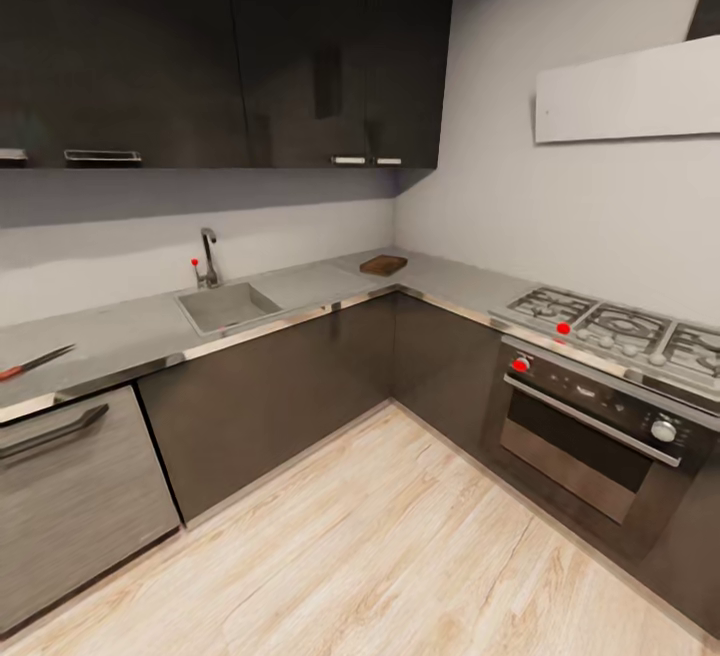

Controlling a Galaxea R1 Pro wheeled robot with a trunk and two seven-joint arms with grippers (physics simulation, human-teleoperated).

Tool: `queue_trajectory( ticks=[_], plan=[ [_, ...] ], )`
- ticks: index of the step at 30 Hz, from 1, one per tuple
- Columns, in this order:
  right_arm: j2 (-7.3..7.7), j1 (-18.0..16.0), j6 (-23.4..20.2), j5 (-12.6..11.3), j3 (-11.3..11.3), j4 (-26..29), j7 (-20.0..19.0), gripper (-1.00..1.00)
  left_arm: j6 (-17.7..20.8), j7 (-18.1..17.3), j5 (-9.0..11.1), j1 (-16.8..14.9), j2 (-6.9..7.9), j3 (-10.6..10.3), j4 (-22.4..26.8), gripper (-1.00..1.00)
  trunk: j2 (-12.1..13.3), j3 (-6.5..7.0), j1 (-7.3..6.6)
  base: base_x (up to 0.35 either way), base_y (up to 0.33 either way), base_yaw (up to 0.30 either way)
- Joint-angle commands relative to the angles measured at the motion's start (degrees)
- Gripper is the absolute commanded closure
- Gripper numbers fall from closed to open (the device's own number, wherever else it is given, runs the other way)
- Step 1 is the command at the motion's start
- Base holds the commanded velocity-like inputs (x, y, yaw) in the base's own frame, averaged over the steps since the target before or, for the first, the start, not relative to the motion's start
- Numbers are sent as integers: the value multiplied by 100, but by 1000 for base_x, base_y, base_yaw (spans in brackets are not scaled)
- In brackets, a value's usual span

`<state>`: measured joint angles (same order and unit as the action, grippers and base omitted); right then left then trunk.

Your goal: In the kitchen, take the Vidalia onion out of the sink, dice it on the chopping board with the paring knife, put the diced onion into the bowl on the countertop, then place both the paring knife and the chopping board into the sink.

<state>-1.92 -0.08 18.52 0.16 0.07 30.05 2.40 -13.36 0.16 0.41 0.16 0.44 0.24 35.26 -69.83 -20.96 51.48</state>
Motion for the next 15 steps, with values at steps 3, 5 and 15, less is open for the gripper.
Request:
queue_trajectory(
  ticks=[3,5,15],
  plan=[
    [-2,-1,12,2,1,1,18,-100,-8,2,3,1,0,2,-3,-100,119,50,-66,0,0,0],
    [-2,-1,12,2,1,1,16,-100,-8,2,3,1,0,2,-5,-100,199,86,-110,0,0,0],
    [-2,-1,11,2,1,1,19,-100,-8,2,3,0,0,2,-11,-100,600,265,-330,0,0,0]
  ],
)
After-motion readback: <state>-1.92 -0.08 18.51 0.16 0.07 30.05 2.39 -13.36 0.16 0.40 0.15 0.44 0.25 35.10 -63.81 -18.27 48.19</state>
